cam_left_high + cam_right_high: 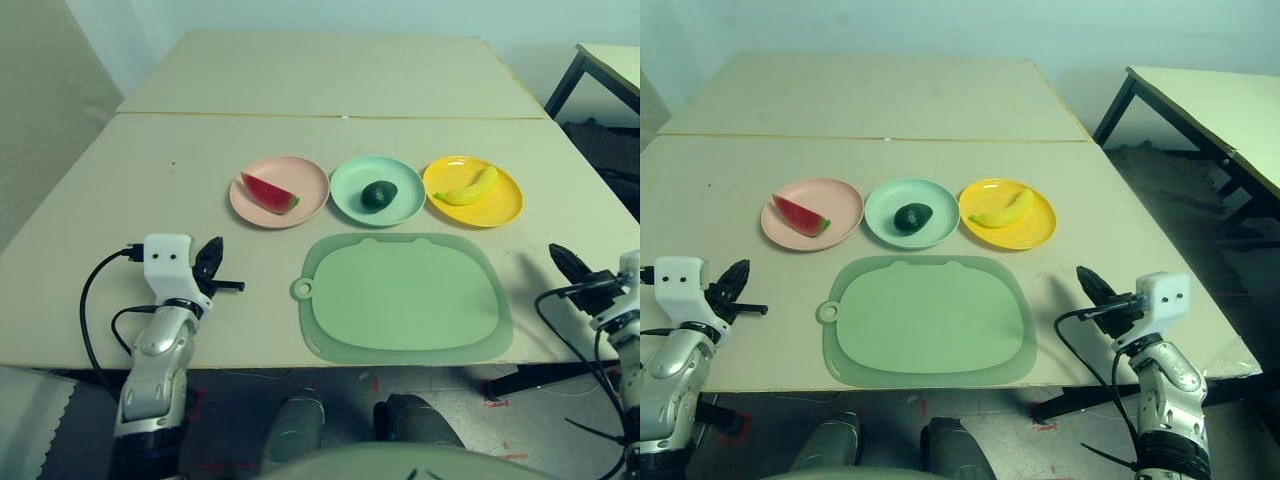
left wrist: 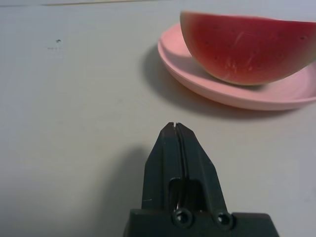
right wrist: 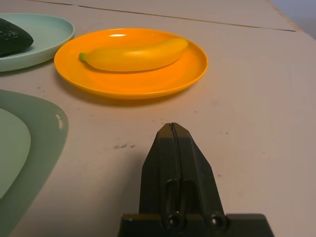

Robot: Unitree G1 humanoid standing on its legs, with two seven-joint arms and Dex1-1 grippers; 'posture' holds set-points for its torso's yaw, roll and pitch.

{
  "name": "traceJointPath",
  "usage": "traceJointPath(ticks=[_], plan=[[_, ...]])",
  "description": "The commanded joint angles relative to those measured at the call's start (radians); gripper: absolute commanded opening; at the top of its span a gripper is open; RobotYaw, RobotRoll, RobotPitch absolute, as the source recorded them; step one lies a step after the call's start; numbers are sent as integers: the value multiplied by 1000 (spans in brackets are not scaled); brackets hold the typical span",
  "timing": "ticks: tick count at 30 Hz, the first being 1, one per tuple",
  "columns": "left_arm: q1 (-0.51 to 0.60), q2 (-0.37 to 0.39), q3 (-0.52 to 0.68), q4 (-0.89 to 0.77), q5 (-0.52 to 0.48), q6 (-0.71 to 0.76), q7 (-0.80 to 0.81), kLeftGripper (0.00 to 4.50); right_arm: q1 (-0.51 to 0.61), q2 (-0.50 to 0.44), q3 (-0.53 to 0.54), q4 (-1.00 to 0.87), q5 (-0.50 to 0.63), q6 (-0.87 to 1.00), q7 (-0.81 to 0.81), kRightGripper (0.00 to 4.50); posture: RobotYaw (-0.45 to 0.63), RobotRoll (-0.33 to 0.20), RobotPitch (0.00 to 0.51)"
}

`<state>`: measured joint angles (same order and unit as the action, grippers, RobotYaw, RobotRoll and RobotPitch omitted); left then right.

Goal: Place the fruits into color-matched plates.

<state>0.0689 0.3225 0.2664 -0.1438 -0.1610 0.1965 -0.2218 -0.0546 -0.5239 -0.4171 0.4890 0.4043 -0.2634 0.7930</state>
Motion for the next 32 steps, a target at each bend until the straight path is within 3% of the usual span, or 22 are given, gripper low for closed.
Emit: traceJointPath(ticks=[1, 2, 5, 13, 16, 22, 32], plan=[[-10, 9, -19, 21, 11, 16, -8, 437, -12, -15, 4, 20, -4, -6, 11, 0, 94, 0, 69], [-13, 8, -22, 20, 11, 19, -7, 639, -15, -18, 3, 25, -7, -7, 11, 0, 94, 0, 69], [-20, 7, -28, 14, 11, 28, -5, 1652, -18, -20, 4, 32, -8, -6, 14, 604, 95, 0, 64], [-27, 13, -24, 31, 7, 22, -11, 4473, -4, -2, 11, 3, -7, -3, 9, 3421, 94, 0, 67], [-37, 28, -16, 43, 6, 18, -20, 4500, 4, 16, 17, -31, -3, 0, 3, 4466, 88, 0, 74], [-49, 55, 8, 55, -4, 23, -27, 4500, 38, 68, 35, -112, -6, 12, -27, 4466, 86, 0, 76], [-45, 38, -20, 19, 10, 27, -15, 4500, 96, 96, 40, -179, 5, 29, -51, 4466, 88, 0, 81]])
